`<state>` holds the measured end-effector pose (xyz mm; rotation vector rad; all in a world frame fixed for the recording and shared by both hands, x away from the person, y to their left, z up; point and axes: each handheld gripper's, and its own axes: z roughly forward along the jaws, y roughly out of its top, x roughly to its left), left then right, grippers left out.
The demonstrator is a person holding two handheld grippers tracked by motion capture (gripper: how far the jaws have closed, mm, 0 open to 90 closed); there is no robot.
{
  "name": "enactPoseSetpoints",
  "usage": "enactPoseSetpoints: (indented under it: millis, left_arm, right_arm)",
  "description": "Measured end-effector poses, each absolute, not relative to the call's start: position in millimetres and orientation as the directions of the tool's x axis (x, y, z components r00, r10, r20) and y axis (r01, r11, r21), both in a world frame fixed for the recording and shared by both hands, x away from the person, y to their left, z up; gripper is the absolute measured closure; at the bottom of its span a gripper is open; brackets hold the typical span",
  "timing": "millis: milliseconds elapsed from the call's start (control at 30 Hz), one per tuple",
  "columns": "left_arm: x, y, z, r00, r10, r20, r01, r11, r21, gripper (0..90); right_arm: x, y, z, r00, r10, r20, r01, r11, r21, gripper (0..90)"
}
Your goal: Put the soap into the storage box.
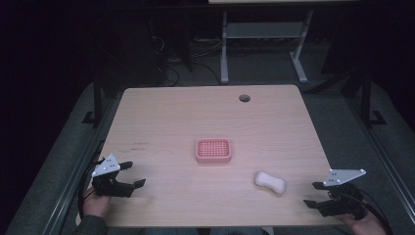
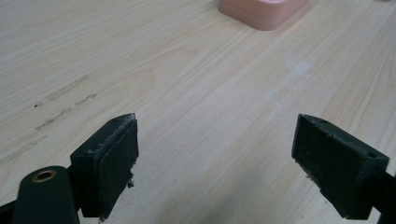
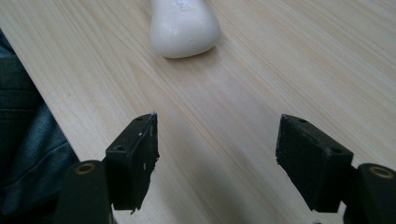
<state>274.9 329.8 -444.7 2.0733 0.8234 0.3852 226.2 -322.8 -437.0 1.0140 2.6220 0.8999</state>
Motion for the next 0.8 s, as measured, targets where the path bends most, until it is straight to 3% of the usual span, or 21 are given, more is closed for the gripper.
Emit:
enactPoseSetpoints:
  millis: [800]
  left_arm:
    - [274, 331, -444, 0.733, 0.680, -0.019, 0.416, -0.426, 0.803, 13.9]
  right_arm:
    - [245, -292, -423, -0.800, 0.600, 0.004, 0.504, 0.668, 0.547, 29.2]
